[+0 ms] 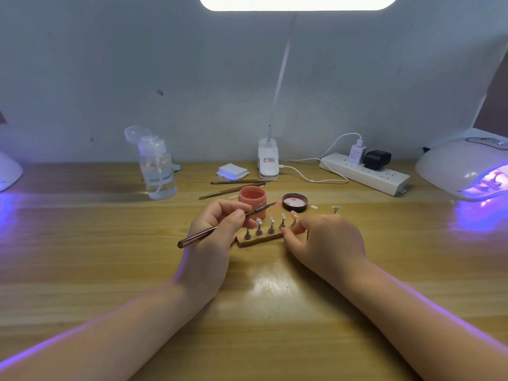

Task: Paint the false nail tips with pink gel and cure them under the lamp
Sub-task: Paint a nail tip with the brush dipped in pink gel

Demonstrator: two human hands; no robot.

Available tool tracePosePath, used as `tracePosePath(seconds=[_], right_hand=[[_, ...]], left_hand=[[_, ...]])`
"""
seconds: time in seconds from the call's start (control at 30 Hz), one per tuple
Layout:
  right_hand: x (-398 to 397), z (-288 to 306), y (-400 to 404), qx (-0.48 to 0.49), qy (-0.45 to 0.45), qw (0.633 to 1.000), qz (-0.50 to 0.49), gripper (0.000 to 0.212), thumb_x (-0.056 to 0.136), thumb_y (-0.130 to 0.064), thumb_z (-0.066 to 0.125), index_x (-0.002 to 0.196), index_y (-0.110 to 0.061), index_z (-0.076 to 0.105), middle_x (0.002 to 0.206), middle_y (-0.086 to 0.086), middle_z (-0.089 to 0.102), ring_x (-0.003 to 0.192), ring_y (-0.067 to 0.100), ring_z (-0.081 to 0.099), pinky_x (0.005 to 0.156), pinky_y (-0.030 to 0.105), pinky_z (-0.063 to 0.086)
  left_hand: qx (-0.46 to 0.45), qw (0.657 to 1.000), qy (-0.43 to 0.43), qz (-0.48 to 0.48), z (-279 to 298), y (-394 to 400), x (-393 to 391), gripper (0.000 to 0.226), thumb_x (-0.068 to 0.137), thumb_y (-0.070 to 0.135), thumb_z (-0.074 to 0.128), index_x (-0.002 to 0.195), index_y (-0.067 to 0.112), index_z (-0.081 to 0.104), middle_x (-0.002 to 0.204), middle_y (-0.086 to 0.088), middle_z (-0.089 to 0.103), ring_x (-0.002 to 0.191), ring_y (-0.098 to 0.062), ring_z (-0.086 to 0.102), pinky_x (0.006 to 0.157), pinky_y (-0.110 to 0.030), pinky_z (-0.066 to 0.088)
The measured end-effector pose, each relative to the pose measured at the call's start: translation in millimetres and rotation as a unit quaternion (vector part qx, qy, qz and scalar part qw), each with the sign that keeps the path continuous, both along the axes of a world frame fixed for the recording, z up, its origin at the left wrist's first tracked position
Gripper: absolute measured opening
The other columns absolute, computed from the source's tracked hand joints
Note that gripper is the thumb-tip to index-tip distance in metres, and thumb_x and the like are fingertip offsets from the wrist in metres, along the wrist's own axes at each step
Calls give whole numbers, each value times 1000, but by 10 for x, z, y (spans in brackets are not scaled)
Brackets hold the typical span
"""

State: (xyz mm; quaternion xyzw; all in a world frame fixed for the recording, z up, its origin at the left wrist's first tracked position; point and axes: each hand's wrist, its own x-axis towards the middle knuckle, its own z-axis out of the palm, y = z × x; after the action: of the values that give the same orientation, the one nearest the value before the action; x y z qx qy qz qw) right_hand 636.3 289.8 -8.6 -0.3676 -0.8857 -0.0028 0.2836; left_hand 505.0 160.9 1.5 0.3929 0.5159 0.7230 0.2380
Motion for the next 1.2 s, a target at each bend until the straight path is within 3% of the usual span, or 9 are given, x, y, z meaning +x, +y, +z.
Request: tracePosePath(seconds=[0.3, 0.57, 0.67, 0.77, 0.9, 1.0, 1.1, 1.2], right_hand=[[-81, 9, 31, -21, -41, 999, 10, 37, 96, -51, 41, 103, -32, 72, 89, -5, 72, 85, 19, 64, 60, 27, 44], [-96, 26, 15, 46, -77, 996, 17, 40, 99, -48, 34, 100, -27, 68, 87, -5, 70, 85, 18, 64, 54, 26, 32], [-54, 30, -11, 39, -40, 998, 36, 36, 98, -46, 40, 97, -25, 70, 83, -3, 70, 81, 19, 64, 54, 28, 35], [-2, 30, -42, 31, 25, 996, 78, 27, 95, -40, 51, 91, -22, 72, 79, -1, 71, 77, 21, 65, 57, 31, 45], [-18, 19, -73, 15, 91, 987, 133, 18, 91, -28, 61, 88, -15, 73, 78, 0, 71, 72, 19, 63, 63, 34, 48], [-27, 40, -86, 0, 168, 972, 162, 7, 86, -14, 70, 83, -9, 72, 71, 2, 69, 64, 17, 59, 60, 25, 42], [-28, 59, -87, -15, 195, 961, 194, 4, 84, -10, 71, 85, -7, 73, 73, 2, 69, 65, 16, 61, 61, 33, 49], [-44, 54, -76, -12, 201, 956, 213, 2, 82, -9, 74, 84, -8, 74, 73, 1, 70, 66, 16, 61, 61, 34, 50]], left_hand=[[9, 1000, -4, -6, -14, 24, 0, 21, 97, 0, 47, 90, 10, 64, 82, 2, 71, 81, -11, 67, 73, -18, 51], [-7, 1000, -11, 13, -3, 25, 9, 20, 97, 1, 48, 90, 11, 64, 81, 1, 71, 82, -11, 67, 80, -28, 47], [-17, 999, 19, 28, -4, 16, 2, 18, 97, 3, 50, 91, 11, 65, 82, -1, 72, 81, -9, 68, 74, -19, 48], [-22, 991, 114, 72, 23, 12, -20, 13, 95, 10, 55, 90, 12, 66, 77, 2, 72, 78, -6, 66, 69, -13, 47], [-27, 976, 170, 130, 211, 90, -109, 14, 94, 9, 56, 83, 11, 66, 65, 11, 69, 59, 4, 60, 53, -6, 41], [-112, 954, 218, 170, 437, 221, -286, 18, 91, 17, 59, 76, 16, 68, 63, 13, 68, 52, 6, 54, 51, -15, 41], [-202, 928, 256, 182, 692, 385, -457, 22, 86, 21, 60, 68, 15, 71, 59, 10, 68, 49, 2, 51, 55, -25, 36], [-282, 899, 298, 157, 890, 552, -545, 20, 81, 21, 59, 71, 9, 72, 62, 1, 71, 68, -10, 64, 62, -33, 49]])
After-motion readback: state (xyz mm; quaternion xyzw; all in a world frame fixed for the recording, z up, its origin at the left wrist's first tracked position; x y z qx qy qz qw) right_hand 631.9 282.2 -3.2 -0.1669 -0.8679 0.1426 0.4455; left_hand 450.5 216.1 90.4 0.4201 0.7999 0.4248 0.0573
